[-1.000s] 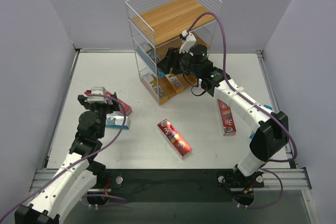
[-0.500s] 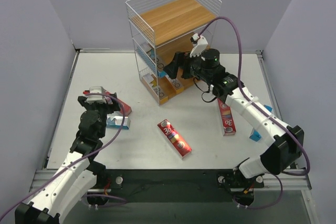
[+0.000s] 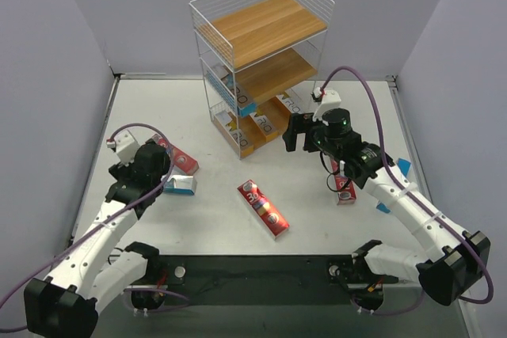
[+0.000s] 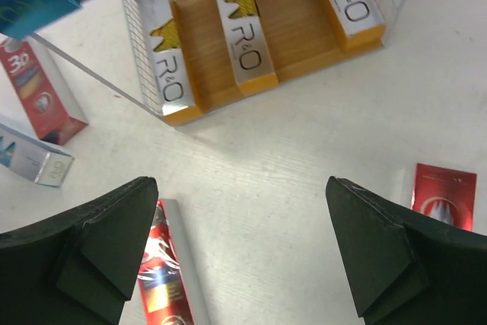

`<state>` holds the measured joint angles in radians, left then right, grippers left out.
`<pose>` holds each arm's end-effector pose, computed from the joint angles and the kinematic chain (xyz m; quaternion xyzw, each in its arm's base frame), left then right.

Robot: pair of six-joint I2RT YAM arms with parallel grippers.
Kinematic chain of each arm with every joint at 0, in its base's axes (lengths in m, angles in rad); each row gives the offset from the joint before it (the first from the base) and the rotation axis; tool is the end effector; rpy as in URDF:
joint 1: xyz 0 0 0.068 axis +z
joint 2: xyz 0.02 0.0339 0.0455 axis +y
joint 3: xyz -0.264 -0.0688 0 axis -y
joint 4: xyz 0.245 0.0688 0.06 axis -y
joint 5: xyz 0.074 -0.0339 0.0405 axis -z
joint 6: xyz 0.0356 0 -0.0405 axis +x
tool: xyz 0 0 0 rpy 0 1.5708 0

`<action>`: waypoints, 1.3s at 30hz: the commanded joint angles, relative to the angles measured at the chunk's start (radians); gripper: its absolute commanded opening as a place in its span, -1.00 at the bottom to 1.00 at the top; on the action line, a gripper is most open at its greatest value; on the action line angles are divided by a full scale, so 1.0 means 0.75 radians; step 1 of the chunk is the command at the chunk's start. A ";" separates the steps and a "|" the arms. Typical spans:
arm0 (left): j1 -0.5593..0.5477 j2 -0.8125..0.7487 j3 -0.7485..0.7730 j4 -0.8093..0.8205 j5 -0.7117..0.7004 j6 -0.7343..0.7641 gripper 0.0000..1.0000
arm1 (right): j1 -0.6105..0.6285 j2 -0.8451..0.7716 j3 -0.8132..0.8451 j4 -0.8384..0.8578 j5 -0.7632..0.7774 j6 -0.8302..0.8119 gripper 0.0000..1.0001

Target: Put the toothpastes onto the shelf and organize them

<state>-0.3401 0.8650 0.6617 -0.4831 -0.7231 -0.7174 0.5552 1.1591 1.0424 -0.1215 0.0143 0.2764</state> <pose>0.1763 -0.0374 0.2599 -0.3072 0.8020 0.0741 0.5069 0.2307 0.1425 0.3606 -0.1049 0.7791 0.2445 0.5677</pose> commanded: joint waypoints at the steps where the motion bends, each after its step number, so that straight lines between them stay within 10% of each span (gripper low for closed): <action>1: 0.089 0.110 0.108 -0.386 0.019 -0.422 0.95 | -0.035 -0.089 -0.077 -0.028 0.077 -0.023 1.00; 12: 0.149 0.384 0.157 -0.385 0.258 -0.829 0.95 | -0.080 -0.165 -0.240 -0.006 -0.064 -0.037 1.00; 39: 0.147 0.833 0.212 -0.364 0.308 -0.974 0.75 | -0.078 -0.189 -0.318 0.041 -0.154 -0.092 0.99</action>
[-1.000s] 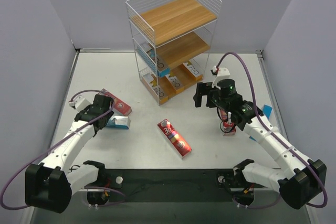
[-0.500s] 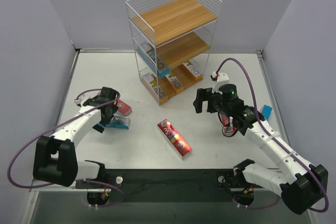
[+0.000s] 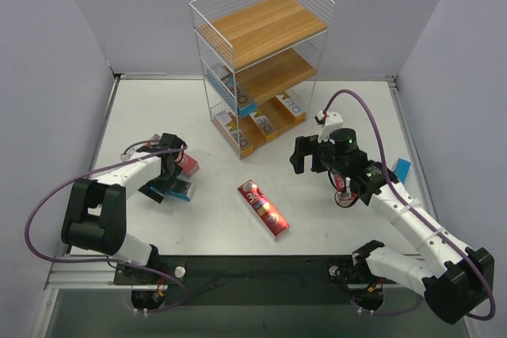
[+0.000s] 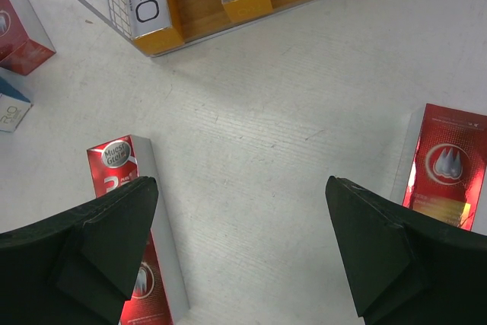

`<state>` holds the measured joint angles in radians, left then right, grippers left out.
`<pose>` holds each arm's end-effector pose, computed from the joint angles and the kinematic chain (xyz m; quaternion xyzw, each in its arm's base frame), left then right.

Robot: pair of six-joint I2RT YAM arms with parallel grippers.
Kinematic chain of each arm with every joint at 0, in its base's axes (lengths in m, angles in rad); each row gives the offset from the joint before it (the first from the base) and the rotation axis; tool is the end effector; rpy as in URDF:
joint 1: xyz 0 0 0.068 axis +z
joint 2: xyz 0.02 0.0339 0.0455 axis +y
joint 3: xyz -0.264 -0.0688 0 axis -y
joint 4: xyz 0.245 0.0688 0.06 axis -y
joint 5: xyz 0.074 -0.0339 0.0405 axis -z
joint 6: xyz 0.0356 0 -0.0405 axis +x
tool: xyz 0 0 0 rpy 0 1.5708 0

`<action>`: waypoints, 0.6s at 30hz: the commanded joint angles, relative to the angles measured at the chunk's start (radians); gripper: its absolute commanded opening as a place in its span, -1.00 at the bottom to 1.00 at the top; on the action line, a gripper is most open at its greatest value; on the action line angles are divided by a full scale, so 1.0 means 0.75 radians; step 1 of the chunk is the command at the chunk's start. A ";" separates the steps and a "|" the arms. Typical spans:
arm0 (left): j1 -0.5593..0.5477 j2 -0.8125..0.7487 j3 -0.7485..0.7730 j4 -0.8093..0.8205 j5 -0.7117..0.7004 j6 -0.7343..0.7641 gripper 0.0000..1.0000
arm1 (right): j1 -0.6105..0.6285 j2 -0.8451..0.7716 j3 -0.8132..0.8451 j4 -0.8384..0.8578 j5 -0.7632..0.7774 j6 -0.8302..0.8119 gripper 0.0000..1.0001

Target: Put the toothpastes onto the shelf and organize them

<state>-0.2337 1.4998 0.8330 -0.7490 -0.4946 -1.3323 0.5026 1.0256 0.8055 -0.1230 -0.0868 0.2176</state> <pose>0.2444 -0.0408 0.1684 -0.5209 0.8146 0.1200 0.2254 0.2074 0.1175 0.3075 -0.1407 0.8048 0.2360 0.5261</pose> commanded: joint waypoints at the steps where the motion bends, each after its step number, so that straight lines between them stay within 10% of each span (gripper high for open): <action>1: 0.003 -0.024 -0.031 -0.012 0.009 -0.150 0.68 | -0.009 -0.009 -0.002 0.043 -0.017 -0.010 0.99; 18: -0.112 -0.341 -0.078 -0.061 0.130 0.240 0.03 | -0.012 0.040 0.020 0.066 -0.134 0.070 0.93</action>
<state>-0.2626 1.3128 0.7170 -0.7734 -0.3882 -1.2438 0.5026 1.0428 0.8055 -0.1154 -0.1329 0.2436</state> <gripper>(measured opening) 0.617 0.970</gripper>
